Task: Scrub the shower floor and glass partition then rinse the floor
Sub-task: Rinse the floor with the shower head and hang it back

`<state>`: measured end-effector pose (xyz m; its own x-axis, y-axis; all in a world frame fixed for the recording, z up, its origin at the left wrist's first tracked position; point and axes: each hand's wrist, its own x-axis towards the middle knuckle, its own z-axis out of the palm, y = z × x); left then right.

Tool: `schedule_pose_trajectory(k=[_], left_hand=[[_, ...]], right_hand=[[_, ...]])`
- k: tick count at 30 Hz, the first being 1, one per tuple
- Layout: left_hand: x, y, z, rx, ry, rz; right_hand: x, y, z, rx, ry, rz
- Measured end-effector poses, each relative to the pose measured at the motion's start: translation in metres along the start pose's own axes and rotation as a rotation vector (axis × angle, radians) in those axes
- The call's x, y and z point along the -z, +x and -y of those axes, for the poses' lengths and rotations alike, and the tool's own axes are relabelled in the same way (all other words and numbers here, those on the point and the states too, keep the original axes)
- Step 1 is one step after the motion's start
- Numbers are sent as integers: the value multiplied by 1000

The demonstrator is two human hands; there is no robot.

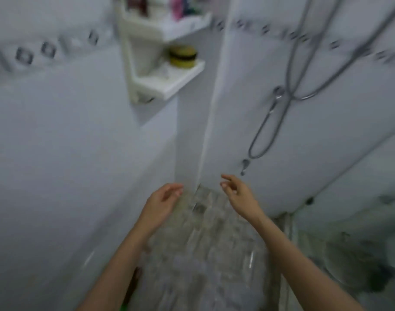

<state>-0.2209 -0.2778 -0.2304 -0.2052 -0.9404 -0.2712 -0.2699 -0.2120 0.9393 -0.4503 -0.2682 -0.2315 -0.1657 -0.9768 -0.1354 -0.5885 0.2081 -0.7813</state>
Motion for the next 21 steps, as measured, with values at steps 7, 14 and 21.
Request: schedule_pose_trajectory(k=[7, 14, 21], left_hand=[[-75, 63, -198, -404, 92, 241], [-156, 139, -349, -693, 137, 327], [-241, 218, -485, -885, 149, 292]], right_hand=[[207, 11, 56, 100, -39, -469], [380, 47, 77, 204, -41, -795], [547, 118, 118, 377, -96, -997]])
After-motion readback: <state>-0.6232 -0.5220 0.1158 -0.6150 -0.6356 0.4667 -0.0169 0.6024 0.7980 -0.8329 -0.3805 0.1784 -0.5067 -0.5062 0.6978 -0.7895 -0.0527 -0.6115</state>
